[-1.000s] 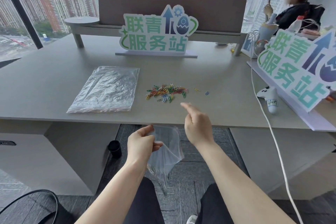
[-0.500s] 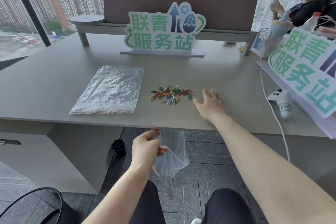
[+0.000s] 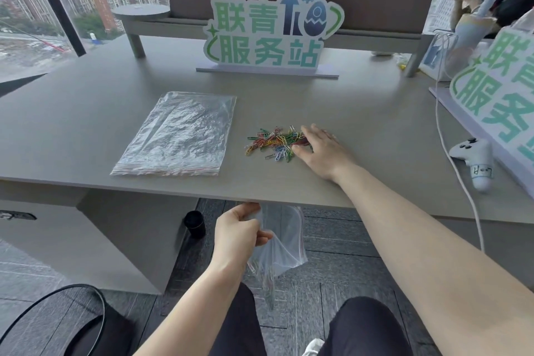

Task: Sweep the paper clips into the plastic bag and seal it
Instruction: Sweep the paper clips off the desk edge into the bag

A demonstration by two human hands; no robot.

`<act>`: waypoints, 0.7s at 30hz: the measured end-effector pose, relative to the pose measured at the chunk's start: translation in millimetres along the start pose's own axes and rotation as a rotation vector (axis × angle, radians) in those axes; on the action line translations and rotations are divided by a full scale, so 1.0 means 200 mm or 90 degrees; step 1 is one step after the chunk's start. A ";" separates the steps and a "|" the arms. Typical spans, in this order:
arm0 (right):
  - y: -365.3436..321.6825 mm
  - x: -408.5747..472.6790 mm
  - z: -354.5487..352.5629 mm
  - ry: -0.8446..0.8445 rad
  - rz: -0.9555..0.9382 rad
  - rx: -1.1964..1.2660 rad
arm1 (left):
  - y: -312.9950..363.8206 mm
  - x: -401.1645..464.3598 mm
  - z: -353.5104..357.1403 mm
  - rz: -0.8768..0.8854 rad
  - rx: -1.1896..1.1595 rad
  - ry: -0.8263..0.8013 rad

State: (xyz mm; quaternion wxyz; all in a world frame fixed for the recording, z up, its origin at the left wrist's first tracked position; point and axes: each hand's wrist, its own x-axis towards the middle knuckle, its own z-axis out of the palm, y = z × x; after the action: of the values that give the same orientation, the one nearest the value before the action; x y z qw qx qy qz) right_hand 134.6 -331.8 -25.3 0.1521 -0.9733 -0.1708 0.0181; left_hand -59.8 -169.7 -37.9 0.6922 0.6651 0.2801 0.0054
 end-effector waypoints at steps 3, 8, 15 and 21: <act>-0.03 0.02 0.01 -0.009 -0.024 -0.009 | 0.00 0.01 0.00 0.005 0.004 0.000; -0.06 0.03 0.03 -0.026 -0.048 -0.019 | 0.00 0.02 0.00 0.002 0.013 -0.001; -0.12 -0.02 0.05 -0.014 -0.074 -0.029 | 0.00 0.01 -0.01 0.000 0.011 -0.007; -0.18 -0.13 0.08 -0.017 -0.073 -0.016 | 0.01 -0.02 -0.01 0.005 -0.002 -0.015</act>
State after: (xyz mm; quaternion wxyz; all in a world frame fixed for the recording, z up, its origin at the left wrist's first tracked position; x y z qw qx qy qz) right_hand 97.8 -303.2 -29.8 0.1386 -0.9634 -0.2286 0.0202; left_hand -63.2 -169.9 -34.4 0.6964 0.6651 0.2697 0.0008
